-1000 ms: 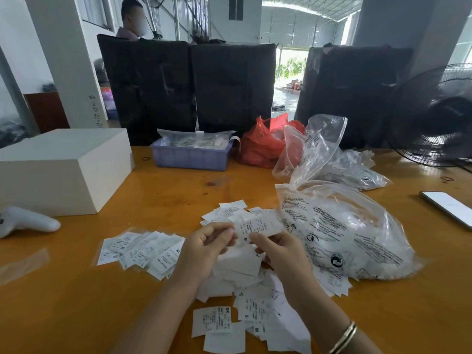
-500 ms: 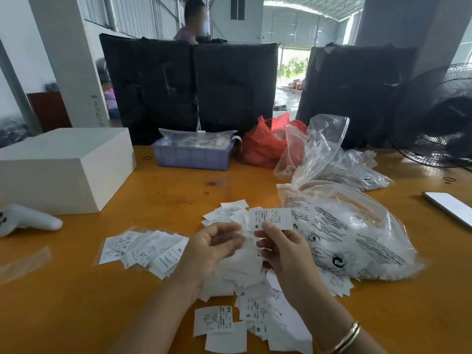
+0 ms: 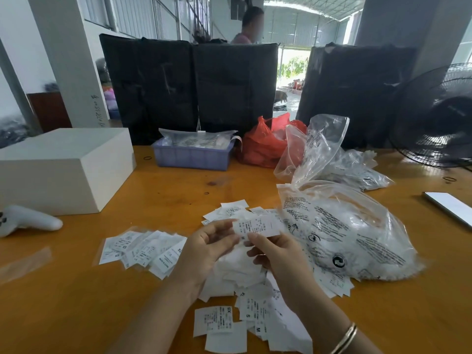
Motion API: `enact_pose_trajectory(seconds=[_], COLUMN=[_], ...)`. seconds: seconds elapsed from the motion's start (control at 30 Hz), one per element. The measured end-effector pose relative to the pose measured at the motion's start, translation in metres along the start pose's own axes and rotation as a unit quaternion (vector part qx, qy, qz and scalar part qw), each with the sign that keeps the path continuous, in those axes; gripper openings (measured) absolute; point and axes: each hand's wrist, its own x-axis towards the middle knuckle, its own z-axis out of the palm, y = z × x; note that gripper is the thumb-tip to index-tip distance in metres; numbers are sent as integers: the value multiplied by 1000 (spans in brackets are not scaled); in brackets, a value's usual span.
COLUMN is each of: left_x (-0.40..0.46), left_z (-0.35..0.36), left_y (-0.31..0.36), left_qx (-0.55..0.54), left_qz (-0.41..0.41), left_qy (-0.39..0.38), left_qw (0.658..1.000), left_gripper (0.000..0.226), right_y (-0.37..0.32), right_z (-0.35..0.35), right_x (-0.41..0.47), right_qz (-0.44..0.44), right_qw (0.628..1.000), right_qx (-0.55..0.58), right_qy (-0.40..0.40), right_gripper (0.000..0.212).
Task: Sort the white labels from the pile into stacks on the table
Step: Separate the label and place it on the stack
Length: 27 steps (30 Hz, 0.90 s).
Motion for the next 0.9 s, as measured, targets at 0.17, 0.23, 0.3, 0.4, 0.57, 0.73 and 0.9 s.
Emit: enact_pose_trajectory(seconds=[0.17,0.23,0.3,0.4,0.57,0.73,0.9], left_x=[0,0,0,-1,0,1,1], left_z=[0,-1,-1,0,-3,-2,0], left_y=[0,1,3,2,2,3,1], left_qx=[-19,-20,-9,40,95,56,70], left_qz=[-2,3,4,-1,7,-9,-13], left_qy=[7,15,18,7,4,8,21], left_qw=[1000,1000,1000,999,995,998,997], left_gripper=[32,24,21,22,10,12,14], right_y=[-3,-4,-4,-3,-2,-1,5], right_z=[-4,-7,-9,-7,-7,-10,-2], right_x=[1,1,1,2,3,6,2], right_qz=[-3,-5,-15,-39,-75,-130,-169], right_qw=[999,999,996,988,977,979,952], right_qx=[-40,-53,-85,-145,-201,-151,-251], right_qy=[8,8,-4,-28,-19,52,41], right_gripper=[12,10,4,5,15,4,22])
